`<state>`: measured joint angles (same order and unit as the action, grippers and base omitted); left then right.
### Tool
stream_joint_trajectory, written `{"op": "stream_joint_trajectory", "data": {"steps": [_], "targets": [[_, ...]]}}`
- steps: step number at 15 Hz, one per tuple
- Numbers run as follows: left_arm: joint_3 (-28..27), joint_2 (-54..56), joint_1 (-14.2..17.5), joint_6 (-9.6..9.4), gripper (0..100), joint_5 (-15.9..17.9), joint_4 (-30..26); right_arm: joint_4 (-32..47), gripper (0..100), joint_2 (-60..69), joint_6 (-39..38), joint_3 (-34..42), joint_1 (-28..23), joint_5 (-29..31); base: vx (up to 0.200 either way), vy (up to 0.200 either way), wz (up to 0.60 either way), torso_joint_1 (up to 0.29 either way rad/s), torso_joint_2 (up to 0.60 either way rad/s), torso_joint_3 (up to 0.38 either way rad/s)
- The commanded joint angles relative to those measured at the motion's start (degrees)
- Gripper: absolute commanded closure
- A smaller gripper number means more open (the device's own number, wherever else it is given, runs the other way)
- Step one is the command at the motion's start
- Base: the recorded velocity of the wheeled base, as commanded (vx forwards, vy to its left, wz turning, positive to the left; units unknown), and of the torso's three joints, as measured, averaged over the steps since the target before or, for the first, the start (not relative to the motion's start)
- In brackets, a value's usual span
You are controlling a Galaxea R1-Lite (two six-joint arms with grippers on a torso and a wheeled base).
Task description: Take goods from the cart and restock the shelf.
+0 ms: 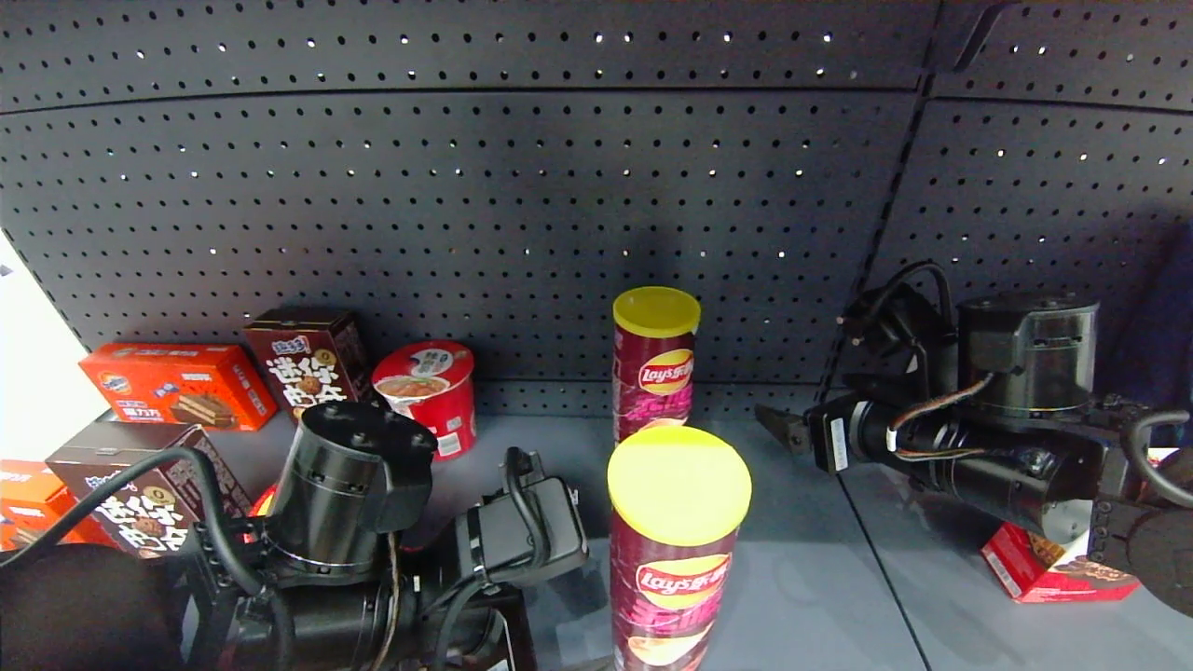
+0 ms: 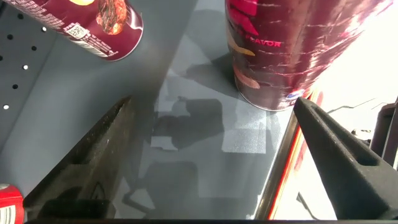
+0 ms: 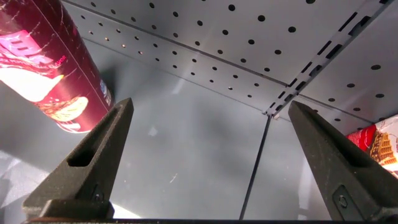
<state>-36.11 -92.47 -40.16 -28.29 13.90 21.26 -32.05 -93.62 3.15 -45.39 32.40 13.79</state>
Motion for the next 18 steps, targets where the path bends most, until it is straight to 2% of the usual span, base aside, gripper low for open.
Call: {"op": "stream_joint_trajectory", "data": {"steps": [1, 18], "targets": [[-0.01, 0.00, -0.10, -0.01, 0, -0.01, 0.01, -0.03, 0, 0.02, 0.02, 0.03, 0.03, 0.01, 0.000, 0.000, 0.00, 0.000, 0.00, 0.000], [-0.63, -1.93, -0.01, -0.01, 0, -0.01, 0.18, -0.12, 0, 0.20, -0.07, 0.91, -0.06, 0.01, 0.000, 0.000, 0.00, 0.000, 0.00, 0.000]]}}
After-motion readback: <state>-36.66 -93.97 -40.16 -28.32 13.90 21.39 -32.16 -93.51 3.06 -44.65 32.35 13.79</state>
